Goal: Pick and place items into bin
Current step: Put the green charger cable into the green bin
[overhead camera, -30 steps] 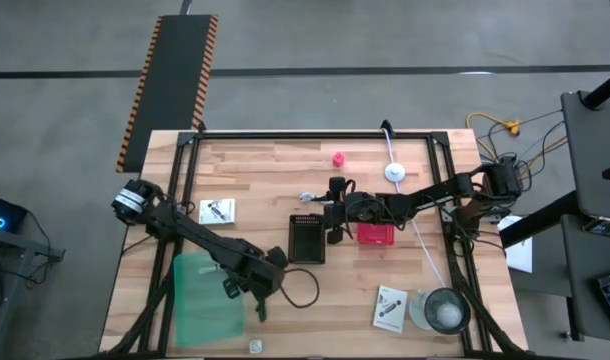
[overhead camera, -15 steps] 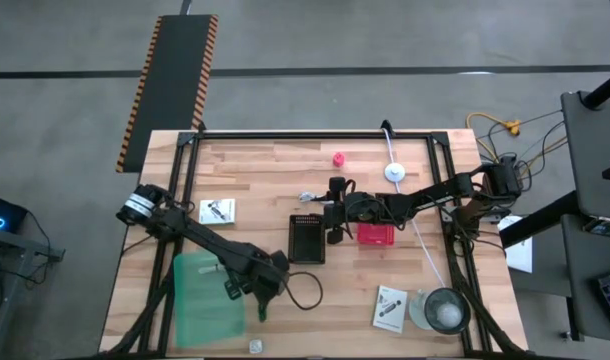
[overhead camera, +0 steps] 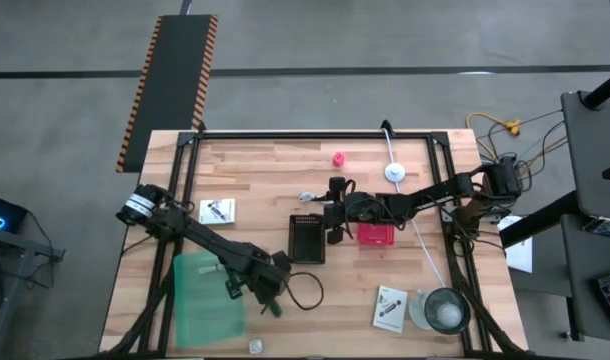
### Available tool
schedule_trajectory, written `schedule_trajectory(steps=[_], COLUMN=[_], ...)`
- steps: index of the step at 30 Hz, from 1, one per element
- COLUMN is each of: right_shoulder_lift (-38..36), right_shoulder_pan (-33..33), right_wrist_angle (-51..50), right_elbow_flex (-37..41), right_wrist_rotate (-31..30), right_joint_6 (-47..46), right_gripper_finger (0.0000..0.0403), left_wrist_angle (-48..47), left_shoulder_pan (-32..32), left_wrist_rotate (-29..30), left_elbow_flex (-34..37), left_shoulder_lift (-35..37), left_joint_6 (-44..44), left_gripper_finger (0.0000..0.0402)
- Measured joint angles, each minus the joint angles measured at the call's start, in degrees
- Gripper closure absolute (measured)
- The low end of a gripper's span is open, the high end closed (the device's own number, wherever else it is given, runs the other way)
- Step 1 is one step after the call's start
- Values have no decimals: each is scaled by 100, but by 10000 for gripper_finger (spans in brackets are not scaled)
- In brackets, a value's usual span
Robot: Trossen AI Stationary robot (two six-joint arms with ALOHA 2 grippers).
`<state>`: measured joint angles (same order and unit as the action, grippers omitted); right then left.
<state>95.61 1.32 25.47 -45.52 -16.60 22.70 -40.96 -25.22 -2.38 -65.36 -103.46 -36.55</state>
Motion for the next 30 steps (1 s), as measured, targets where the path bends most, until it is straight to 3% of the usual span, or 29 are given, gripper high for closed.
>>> schedule_trajectory(steps=[16, 30], right_shoulder_lift=[0, 0], right_shoulder_pan=[0, 0], right_wrist_angle=[0, 8], right_elbow_flex=[0, -2], right_wrist_rotate=[-2, -9], right_joint_6=[2, 193], right_gripper_finger=[218, 218], left_wrist_angle=[-305, -890], left_shoulder_pan=[10, 4], left_wrist_rotate=[-2, 18], left_elbow_flex=[-382, -518], left_shoulder_lift=[222, 1651], left_joint_6=[557, 3639], left_gripper_finger=[394, 394])
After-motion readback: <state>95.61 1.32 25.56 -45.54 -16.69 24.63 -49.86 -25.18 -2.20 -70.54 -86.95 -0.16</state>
